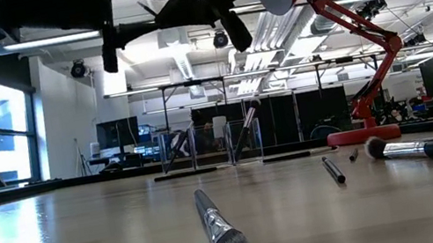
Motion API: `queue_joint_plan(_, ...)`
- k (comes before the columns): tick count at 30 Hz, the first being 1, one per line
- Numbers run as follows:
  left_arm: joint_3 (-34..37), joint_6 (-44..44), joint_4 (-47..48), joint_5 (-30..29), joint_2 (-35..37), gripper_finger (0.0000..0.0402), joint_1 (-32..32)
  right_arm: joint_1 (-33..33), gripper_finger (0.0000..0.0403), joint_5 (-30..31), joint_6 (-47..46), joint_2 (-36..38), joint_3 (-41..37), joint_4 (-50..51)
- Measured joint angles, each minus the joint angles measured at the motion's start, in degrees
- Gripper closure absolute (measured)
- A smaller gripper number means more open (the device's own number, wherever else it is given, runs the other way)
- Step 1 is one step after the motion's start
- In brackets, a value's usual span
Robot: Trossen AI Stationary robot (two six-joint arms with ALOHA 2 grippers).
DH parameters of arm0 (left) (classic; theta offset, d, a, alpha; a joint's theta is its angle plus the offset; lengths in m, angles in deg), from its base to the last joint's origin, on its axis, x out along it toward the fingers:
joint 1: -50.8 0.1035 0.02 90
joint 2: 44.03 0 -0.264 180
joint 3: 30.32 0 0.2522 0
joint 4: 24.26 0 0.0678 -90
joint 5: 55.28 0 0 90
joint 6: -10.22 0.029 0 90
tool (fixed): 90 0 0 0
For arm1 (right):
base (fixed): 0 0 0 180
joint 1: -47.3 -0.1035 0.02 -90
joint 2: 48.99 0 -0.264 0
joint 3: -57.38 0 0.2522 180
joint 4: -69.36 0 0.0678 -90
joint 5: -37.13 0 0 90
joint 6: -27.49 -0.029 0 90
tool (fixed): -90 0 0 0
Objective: Put items in baskets/containers
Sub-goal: Put the black eyeshadow brush into the transparent organizer
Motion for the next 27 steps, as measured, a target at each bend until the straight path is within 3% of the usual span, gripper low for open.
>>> queue_joint_plan(9,0.0,2.0,-1.5,-2.2,0.0,0.0232,0.0,0.0,0.0387,-0.5,0.0,0.0,0.0,0.3)
queue_joint_plan(21,0.0,5.2,-0.7,1.3,0.0,0.0389,0.0,0.0,0.0387,-0.5,-0.2,0.0,0.0,0.5)
queue_joint_plan(27,0.0,8.0,-0.7,2.3,0.0,0.0380,0.0,0.0,0.0384,-0.6,0.0,0.0,0.0,0.6)
